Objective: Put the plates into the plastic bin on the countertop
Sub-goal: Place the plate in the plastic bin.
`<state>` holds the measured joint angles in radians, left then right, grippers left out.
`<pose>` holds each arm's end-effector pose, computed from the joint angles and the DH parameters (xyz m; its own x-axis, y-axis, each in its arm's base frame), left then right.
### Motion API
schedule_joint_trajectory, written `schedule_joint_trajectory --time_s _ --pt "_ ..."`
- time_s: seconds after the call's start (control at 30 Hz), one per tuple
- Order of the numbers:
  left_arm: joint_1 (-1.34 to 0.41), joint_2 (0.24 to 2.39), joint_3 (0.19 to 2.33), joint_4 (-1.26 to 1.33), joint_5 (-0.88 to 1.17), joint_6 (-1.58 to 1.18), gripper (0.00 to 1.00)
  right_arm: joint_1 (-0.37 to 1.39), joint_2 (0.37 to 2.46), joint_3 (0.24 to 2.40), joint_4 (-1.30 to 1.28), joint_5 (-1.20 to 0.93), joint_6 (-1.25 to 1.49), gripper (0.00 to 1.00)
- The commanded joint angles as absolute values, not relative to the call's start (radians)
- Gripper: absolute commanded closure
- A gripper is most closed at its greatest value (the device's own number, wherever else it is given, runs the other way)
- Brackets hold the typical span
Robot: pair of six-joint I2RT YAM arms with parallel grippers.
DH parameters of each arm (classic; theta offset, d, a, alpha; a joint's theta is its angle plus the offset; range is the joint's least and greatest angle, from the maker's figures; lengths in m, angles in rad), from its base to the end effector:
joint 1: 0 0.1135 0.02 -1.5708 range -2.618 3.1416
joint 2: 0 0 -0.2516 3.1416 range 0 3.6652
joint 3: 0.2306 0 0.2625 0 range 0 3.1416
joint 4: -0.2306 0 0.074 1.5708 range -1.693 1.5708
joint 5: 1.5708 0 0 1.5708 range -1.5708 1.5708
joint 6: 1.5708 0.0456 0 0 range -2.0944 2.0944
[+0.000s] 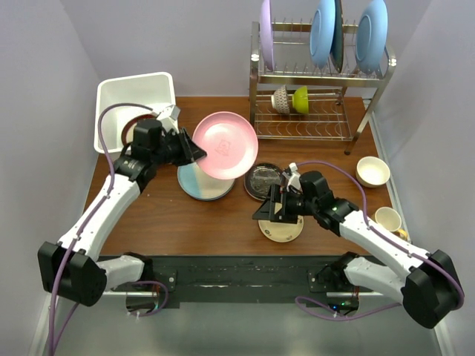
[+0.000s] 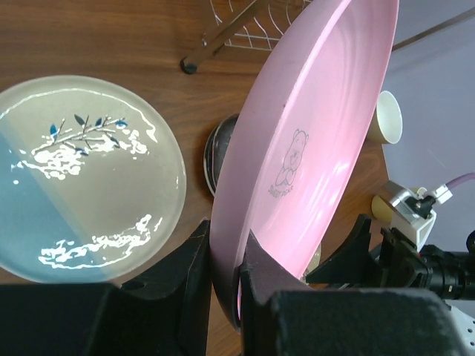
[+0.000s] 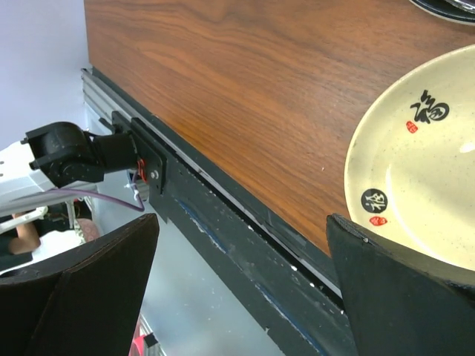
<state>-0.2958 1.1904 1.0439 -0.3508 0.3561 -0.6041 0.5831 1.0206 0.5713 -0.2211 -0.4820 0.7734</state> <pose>0.2735 -0.1000 0.3135 -0.6972 -0.3441 -0.6289 0.2069 0.7434 -0.6361 0.1840 0.1467 0.1999 -0.9237 0.1322 -0.3595 -0.2037 0.6251 0.7535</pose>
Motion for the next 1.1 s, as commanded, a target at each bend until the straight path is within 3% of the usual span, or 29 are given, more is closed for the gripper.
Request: schedule_joint_trajectory --time_s 0.0,0.67,1.07 --pt "-0.298 1.235 1.166 -0.35 0.345 -0.568 1.0 0.584 0.994 0.56 -0.203 -0.491 0.77 0.01" --pt "-0.107 1.404 1.42 -0.416 0.428 -0.543 1.0 0.583 0.928 0.479 -0.207 -0.488 0.787 0.01" --pt "-0.051 1.494 1.503 -0.494 0.371 -0.572 1.0 0.584 0.923 0.454 -0.21 -0.488 0.787 0.01"
